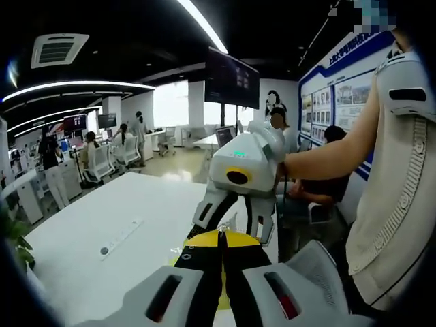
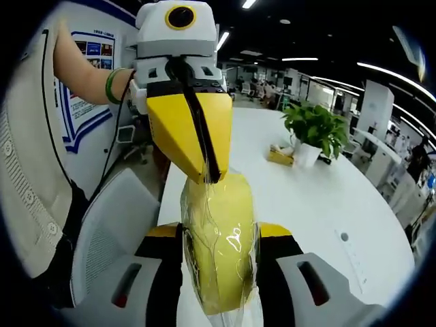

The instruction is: Compare the silicone blocks by pressing each to a similar depth, holding the contact briefly, and releasing to observe deformation and rebound differences across the visible hardness samples.

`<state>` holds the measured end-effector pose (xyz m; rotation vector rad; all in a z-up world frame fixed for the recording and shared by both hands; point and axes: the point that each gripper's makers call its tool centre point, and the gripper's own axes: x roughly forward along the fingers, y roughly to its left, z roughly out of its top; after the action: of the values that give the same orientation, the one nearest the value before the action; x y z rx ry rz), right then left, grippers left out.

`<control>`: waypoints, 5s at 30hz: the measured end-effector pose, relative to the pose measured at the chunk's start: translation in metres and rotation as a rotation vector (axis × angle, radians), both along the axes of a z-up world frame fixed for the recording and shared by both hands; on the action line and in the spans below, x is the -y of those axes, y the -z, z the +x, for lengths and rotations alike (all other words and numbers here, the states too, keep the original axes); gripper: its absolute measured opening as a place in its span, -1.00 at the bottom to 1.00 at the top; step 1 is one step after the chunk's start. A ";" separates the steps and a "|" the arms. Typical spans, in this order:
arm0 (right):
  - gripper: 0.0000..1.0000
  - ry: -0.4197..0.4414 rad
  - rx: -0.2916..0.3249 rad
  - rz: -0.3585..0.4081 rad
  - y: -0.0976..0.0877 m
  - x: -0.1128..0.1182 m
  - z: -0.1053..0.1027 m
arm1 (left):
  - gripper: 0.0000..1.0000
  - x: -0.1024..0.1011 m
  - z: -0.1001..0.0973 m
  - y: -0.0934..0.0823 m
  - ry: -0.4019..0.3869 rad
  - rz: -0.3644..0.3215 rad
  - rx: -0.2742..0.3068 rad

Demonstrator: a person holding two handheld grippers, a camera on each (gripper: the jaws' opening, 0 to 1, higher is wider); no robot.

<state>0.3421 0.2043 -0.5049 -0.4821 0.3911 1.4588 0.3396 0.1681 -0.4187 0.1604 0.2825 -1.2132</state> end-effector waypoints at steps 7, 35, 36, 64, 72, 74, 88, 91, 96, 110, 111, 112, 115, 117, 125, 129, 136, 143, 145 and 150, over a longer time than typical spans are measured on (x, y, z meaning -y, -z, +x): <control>0.19 0.062 0.007 0.030 0.000 0.003 0.004 | -1.00 -0.001 0.001 0.003 -0.010 -0.008 -0.020; 0.66 0.543 -0.076 0.333 -0.006 0.071 0.006 | -1.00 -0.009 0.008 0.016 -0.112 -0.059 -0.095; 0.66 0.562 -0.080 0.338 -0.003 0.075 0.006 | -1.00 -0.010 0.008 0.017 -0.115 -0.059 -0.099; 0.72 1.000 -0.183 0.602 0.023 0.175 -0.062 | -1.00 -0.050 0.054 0.067 -0.284 -0.105 -0.199; 0.74 1.063 -0.160 0.538 0.030 0.191 -0.069 | -1.00 -0.059 0.074 0.102 -0.313 -0.083 -0.239; 0.73 1.081 -0.162 0.526 0.033 0.195 -0.070 | -1.00 -0.059 0.076 0.109 -0.316 -0.078 -0.253; 0.67 1.137 -0.165 0.486 0.042 0.204 -0.061 | -1.00 -0.062 0.091 0.164 -0.301 -0.091 -0.394; 0.67 1.144 -0.169 0.492 0.041 0.206 -0.056 | -1.00 -0.067 0.098 0.177 -0.323 -0.101 -0.433; 0.65 1.150 -0.169 0.460 0.044 0.208 -0.053 | -1.00 -0.078 0.109 0.185 -0.360 -0.117 -0.433; 0.61 1.154 -0.208 0.394 0.056 0.209 -0.049 | -1.00 -0.121 0.167 0.216 -0.536 0.022 -0.273; 0.60 1.157 -0.211 0.391 0.057 0.210 -0.049 | -1.00 -0.125 0.171 0.220 -0.555 0.034 -0.269; 0.59 1.160 -0.207 0.386 0.057 0.210 -0.049 | -1.00 -0.126 0.173 0.223 -0.557 0.036 -0.268; 0.58 1.167 -0.200 0.380 0.057 0.214 -0.049 | -1.00 -0.132 0.180 0.234 -0.591 0.057 -0.268; 0.58 1.169 -0.204 0.377 0.058 0.216 -0.049 | -1.00 -0.134 0.183 0.241 -0.600 0.073 -0.262; 0.57 1.183 -0.220 0.358 0.067 0.216 -0.043 | -1.00 -0.143 0.191 0.270 -0.589 0.191 -0.207; 0.56 1.168 -0.217 0.340 0.068 0.209 -0.041 | -1.00 -0.146 0.193 0.278 -0.591 0.203 -0.206; 0.52 1.112 -0.198 0.261 0.068 0.196 -0.039 | -1.00 -0.147 0.193 0.288 -0.567 0.234 -0.179; 0.52 1.093 -0.195 0.247 0.067 0.193 -0.039 | -1.00 -0.148 0.193 0.287 -0.551 0.239 -0.148; 0.52 1.085 -0.192 0.247 0.067 0.191 -0.039 | -1.00 -0.148 0.194 0.287 -0.547 0.248 -0.141; 0.51 1.063 -0.194 0.243 0.066 0.186 -0.042 | -0.96 -0.154 0.190 0.284 -0.538 0.320 -0.109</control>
<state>0.3001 0.0187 -0.5706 0.0940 0.5066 0.4970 0.5301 0.3222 -0.7031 0.2752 0.5753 -0.6382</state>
